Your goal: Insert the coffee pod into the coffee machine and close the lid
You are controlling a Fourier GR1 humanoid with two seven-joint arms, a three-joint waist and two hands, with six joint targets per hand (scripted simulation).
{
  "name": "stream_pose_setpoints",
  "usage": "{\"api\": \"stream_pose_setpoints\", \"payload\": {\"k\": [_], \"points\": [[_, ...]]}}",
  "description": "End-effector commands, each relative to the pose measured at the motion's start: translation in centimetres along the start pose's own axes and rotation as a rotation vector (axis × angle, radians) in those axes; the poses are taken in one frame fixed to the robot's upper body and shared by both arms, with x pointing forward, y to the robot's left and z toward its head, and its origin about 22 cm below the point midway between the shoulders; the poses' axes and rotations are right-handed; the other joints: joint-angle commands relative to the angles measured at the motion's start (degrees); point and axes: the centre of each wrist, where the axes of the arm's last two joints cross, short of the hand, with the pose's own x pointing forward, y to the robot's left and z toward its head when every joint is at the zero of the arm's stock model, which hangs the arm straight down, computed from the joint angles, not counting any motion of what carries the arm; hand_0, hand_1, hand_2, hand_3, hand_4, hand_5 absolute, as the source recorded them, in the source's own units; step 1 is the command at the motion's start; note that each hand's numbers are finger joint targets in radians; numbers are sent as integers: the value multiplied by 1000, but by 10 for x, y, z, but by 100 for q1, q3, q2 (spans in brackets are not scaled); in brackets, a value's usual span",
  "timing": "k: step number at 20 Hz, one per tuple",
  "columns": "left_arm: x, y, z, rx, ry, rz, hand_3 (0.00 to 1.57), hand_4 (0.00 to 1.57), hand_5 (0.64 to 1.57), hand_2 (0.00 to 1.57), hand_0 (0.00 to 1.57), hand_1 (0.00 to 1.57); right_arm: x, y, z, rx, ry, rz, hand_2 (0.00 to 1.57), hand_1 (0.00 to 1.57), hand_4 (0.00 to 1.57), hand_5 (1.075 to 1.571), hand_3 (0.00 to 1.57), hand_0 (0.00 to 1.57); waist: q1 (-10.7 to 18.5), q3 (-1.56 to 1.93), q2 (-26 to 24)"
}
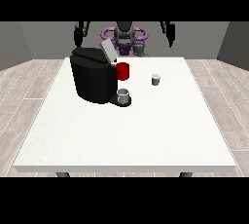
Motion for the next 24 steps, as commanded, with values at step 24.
{"api": "stream_pose_setpoints", "payload": {"k": [24], "points": [[18,57,-85,-202,104,-624,0,0,1571,0,0,0,46,46,-45,-98,-193,56,0,0,0,1571,0,0,-843,-21,1188]]}}
